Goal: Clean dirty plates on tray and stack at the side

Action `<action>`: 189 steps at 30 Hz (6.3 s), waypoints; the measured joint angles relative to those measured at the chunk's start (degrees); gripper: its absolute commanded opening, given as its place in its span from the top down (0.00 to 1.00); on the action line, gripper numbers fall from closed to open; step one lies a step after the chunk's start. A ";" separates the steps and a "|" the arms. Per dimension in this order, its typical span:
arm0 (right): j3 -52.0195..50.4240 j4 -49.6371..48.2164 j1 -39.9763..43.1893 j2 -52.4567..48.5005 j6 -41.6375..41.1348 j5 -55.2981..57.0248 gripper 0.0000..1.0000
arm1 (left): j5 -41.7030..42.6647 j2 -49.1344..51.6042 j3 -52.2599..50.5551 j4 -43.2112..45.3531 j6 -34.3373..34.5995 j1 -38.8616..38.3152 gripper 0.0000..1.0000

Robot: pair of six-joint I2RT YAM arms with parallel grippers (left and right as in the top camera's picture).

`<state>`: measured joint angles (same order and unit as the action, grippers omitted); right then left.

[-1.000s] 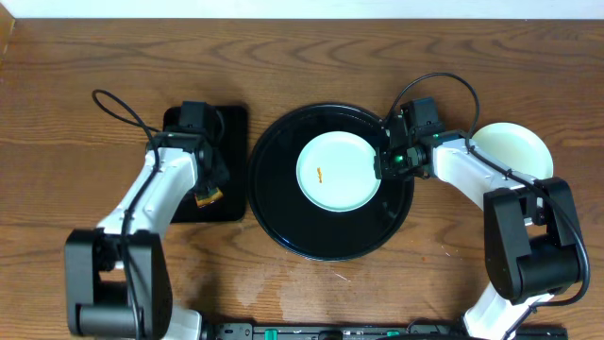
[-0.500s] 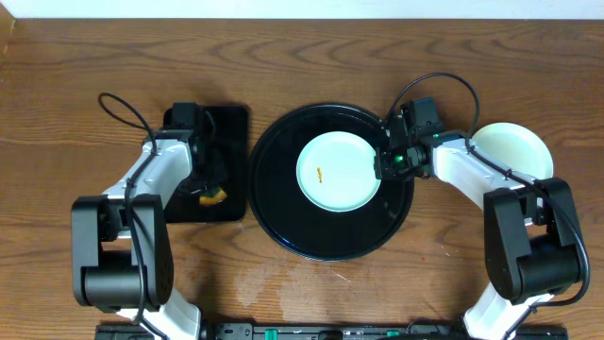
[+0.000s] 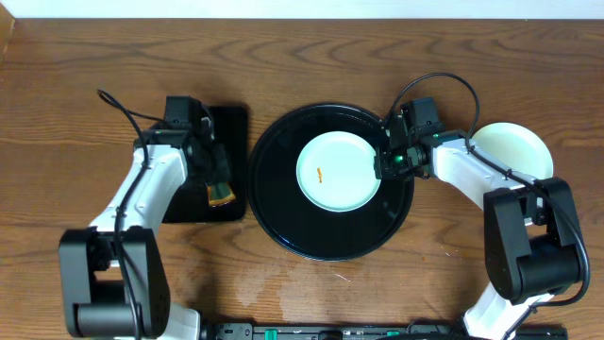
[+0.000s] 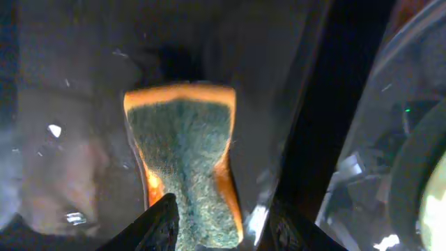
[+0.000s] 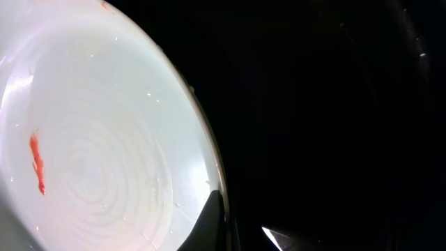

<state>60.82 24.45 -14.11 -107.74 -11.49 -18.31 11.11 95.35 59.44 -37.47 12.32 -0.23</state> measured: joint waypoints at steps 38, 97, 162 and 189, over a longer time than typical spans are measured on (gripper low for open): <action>0.24 0.44 -0.98 0.15 -0.85 2.62 0.99 | 3.91 -3.80 9.62 3.80 7.87 -19.71 0.93; 0.74 1.62 -5.03 0.76 -0.57 7.19 0.99 | -22.64 -1.42 15.89 -14.14 14.71 -8.72 0.92; 1.31 3.76 -5.38 5.11 7.69 12.55 0.61 | -9.29 2.73 1.81 -2.49 4.28 -1.38 0.16; 1.46 4.59 1.07 1.38 8.59 0.59 0.99 | -9.29 2.73 1.81 -2.49 4.28 -1.38 0.15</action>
<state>62.28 29.04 -13.04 -106.37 -2.90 -17.72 1.83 98.08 61.25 -39.97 16.60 -1.61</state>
